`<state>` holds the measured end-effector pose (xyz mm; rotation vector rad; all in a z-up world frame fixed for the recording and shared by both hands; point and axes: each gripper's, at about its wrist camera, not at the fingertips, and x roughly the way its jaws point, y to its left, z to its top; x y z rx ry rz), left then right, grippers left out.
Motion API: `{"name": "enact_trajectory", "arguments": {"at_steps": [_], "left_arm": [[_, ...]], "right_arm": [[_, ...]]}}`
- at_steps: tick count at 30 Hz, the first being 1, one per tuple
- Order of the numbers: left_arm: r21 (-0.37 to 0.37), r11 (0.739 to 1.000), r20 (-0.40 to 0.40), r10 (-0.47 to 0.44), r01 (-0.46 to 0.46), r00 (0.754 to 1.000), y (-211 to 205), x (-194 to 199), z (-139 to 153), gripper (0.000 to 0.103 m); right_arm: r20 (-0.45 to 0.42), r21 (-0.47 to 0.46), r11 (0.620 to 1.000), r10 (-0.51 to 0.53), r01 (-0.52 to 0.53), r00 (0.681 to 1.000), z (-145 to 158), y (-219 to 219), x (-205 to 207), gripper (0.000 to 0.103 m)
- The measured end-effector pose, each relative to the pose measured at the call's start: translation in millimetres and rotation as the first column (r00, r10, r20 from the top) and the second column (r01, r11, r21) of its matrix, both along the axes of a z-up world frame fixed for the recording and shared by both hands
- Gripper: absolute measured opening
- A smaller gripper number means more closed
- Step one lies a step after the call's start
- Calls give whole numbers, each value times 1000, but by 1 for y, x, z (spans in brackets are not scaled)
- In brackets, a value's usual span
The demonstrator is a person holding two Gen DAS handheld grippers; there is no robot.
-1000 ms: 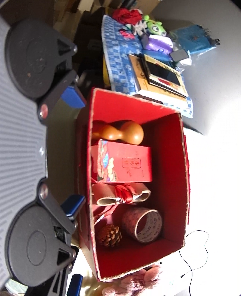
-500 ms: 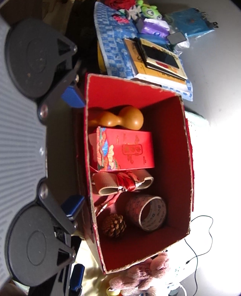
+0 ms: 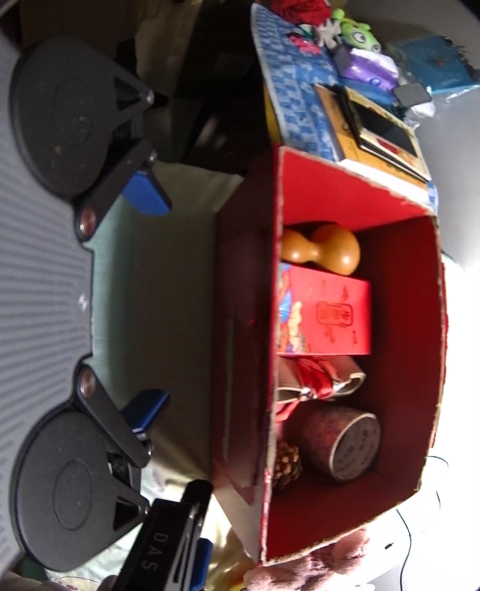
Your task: Organize objects
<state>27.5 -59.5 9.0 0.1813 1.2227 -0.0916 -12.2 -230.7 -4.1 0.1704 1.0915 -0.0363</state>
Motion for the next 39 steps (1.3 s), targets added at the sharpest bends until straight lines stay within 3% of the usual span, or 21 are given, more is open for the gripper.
{"name": "enact_trajectory", "arguments": {"at_steps": [5, 24, 39], "left_arm": [[-3, 1000, -2, 23, -23, 1000, 1, -5, 0, 101], [-10, 1000, -25, -28, 28, 999, -1, -13, -12, 101], [-21, 998, -5, -65, 65, 998, 9, -12, -12, 101]], "right_arm": [[1, 21, 1000, -1, 1, 1000, 1, -3, -2, 64], [-10, 72, 996, -46, 46, 999, -1, -3, -11, 66], [-3, 47, 997, -59, 59, 998, -2, 12, -11, 66]]}}
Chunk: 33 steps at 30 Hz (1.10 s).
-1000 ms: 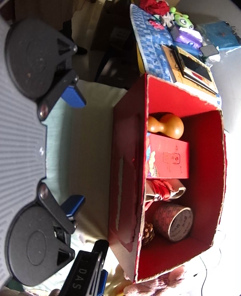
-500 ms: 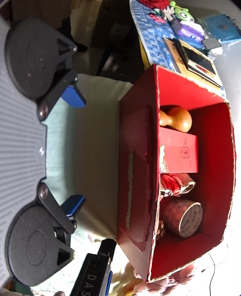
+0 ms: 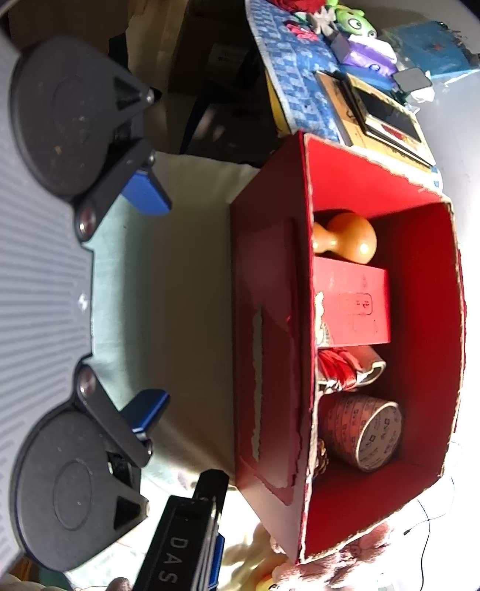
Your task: Organize objects
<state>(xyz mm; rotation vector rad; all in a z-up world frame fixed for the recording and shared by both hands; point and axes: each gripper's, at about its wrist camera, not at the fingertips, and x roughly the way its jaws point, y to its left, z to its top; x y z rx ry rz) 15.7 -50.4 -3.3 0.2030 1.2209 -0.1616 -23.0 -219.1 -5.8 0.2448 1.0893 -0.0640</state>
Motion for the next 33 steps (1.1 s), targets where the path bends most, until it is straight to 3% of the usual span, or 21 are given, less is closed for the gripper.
{"name": "enact_trajectory", "arguments": {"at_steps": [20, 28, 33], "left_arm": [[10, 1000, 24, -10, 10, 1000, 2, 11, 1, 101], [7, 1000, 65, -9, 9, 998, 3, 11, 18, 101], [-10, 1000, 103, -26, 27, 994, 2, 9, 44, 101]], "right_arm": [[-2, -7, 1000, 5, -5, 1000, 2, 3, 7, 66], [11, 20, 1000, 14, -14, 1000, 12, -1, 10, 66], [38, 61, 997, 38, -40, 999, 32, -5, 9, 66]]}}
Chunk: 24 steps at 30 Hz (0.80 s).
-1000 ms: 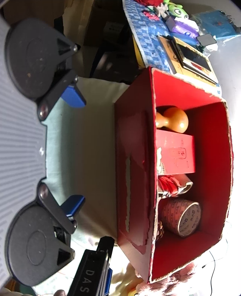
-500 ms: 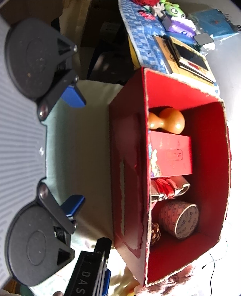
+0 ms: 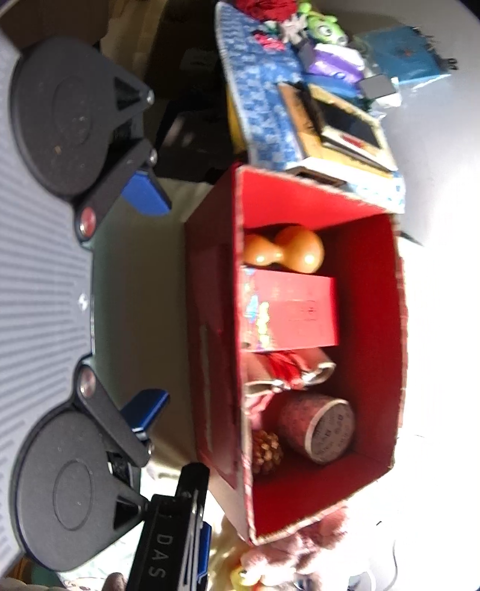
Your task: Organize objects
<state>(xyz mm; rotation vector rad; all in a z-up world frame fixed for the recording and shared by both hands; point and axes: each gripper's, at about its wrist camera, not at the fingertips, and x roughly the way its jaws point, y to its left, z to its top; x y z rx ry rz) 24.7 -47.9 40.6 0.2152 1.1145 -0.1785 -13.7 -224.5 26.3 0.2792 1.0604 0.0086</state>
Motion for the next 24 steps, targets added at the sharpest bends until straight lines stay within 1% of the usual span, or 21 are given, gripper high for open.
{"name": "enact_trajectory", "arguments": {"at_steps": [5, 7, 10, 11, 14, 17, 24], "left_arm": [[-23, 1000, 56, -18, 19, 998, -2, 0, 27, 101], [-20, 999, 85, -23, 25, 996, -5, 5, 35, 101], [-11, 1000, 113, -12, 13, 994, -8, 13, 40, 101], [-18, 1000, 113, -9, 11, 994, -8, 15, 41, 101], [-38, 999, 117, 1, 3, 993, -9, 22, 41, 101], [-38, 999, 118, 8, -3, 993, -12, 28, 39, 101], [-27, 1000, 91, -6, 9, 996, -19, 37, 26, 101]], "right_arm": [[66, -2, 1000, 15, -15, 998, 29, -5, 0, 66], [91, 3, 1000, 8, -8, 996, 38, -8, 2, 66], [138, -34, 999, -3, 8, 990, 45, -9, 7, 65], [147, -44, 999, -7, 13, 989, 46, -10, 8, 65], [152, -35, 999, -31, 36, 988, 45, -16, 13, 65], [155, -31, 998, -47, 53, 987, 44, -20, 17, 64], [158, 35, 998, -58, 53, 986, 38, -22, 21, 64]]}}
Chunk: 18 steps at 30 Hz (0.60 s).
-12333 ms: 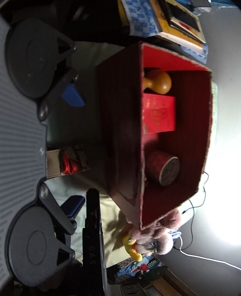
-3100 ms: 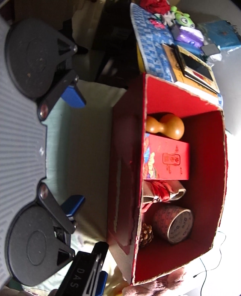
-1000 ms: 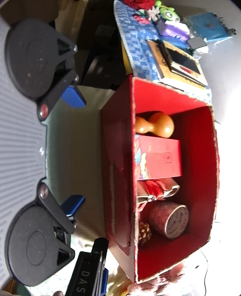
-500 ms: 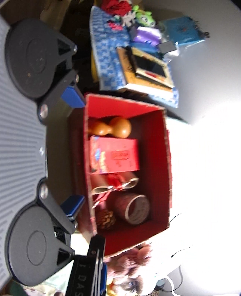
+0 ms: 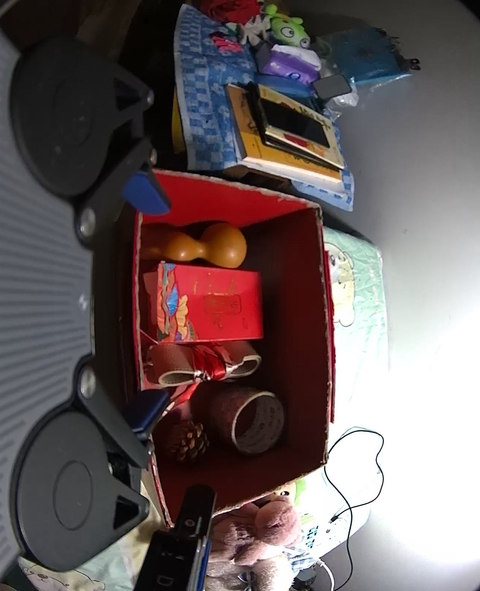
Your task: Organize objects
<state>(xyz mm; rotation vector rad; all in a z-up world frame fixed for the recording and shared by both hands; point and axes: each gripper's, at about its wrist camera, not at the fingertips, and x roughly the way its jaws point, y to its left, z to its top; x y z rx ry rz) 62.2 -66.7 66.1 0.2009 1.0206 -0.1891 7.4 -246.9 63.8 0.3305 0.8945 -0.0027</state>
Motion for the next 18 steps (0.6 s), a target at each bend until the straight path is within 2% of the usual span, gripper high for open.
{"name": "enact_trajectory", "arguments": {"at_steps": [7, 16, 18], "left_arm": [[8, 1000, -9, -13, 13, 1000, -3, 8, -10, 101], [8, 1000, -19, -26, 26, 999, -2, 16, -16, 101], [7, 1000, -26, -30, 30, 999, -3, 18, -19, 101]], "right_arm": [[-11, -19, 1000, 3, -3, 1000, -8, 4, 6, 61], [-5, -1, 1000, -3, 3, 1000, -10, 3, 12, 54], [-13, 3, 1000, 0, 0, 1000, -13, 3, 15, 50]]}}
